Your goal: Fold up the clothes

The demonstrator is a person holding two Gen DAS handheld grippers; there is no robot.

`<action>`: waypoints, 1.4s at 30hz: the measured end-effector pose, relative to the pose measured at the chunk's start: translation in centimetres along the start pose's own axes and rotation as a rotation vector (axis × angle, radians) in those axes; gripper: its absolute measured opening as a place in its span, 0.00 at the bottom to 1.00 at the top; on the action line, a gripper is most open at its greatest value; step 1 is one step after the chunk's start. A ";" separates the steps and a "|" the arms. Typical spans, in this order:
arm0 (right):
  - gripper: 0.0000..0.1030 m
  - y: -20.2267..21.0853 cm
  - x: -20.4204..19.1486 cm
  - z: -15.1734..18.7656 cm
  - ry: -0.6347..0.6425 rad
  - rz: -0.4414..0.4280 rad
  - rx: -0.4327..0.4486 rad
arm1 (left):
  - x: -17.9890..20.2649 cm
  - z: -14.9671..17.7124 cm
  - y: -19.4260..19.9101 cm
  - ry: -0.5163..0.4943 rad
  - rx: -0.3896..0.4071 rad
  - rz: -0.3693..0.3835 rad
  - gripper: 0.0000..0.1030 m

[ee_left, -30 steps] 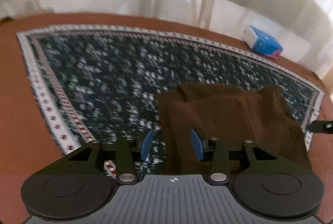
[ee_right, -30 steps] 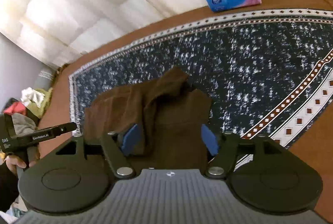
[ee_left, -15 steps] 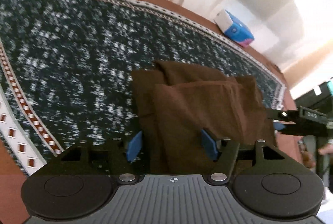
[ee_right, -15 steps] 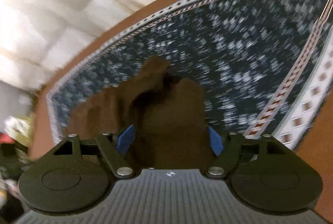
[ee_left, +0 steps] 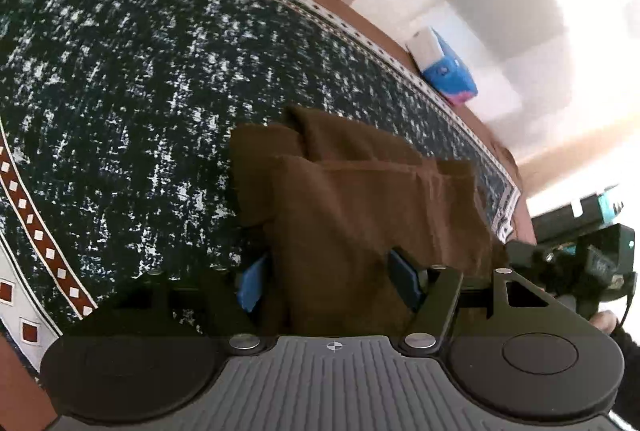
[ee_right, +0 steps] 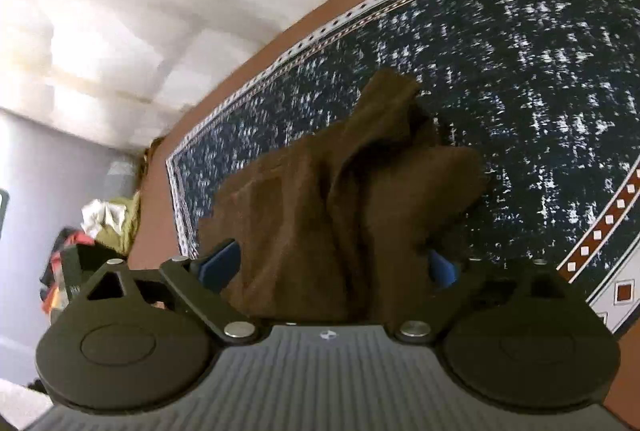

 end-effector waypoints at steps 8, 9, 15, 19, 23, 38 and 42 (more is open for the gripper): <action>0.92 -2.1 -0.3 -0.4 0.034 0.099 -0.005 | 1.7 0.0 -0.7 -0.080 0.003 -0.088 0.74; 0.87 -2.2 -0.4 -0.3 0.036 0.114 -0.001 | 2.3 0.1 -0.8 -0.096 0.006 -0.121 0.74; 0.26 -2.5 -0.6 -0.4 0.077 0.206 -0.032 | 6.4 0.8 -1.4 -0.224 0.042 -0.283 0.19; 0.22 -1.5 -2.6 -0.5 0.179 0.208 -0.025 | 7.7 0.4 0.8 -0.223 0.097 -0.281 0.14; 0.22 1.5 -4.3 -0.2 0.231 0.174 0.024 | 10.8 -0.8 3.5 -0.295 0.172 -0.246 0.15; 0.22 22.1 -1.7 -8.9 0.327 0.184 0.350 | 30.5 -6.0 -3.5 -0.463 0.294 -0.073 0.15; 0.22 27.3 3.0 -13.5 0.343 0.222 0.384 | 36.5 -7.8 -9.7 -0.475 0.298 -0.073 0.15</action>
Point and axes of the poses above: each gripper's, at about its wrist camera, not at the fingertips, and y roughly against the way its jaws point, x to its right, z to its underside, the point moved 3 cm from there along -y, roughly the way its jaws point, and after that the axes turned 4 degrees about -z, right-handed, at the moved point
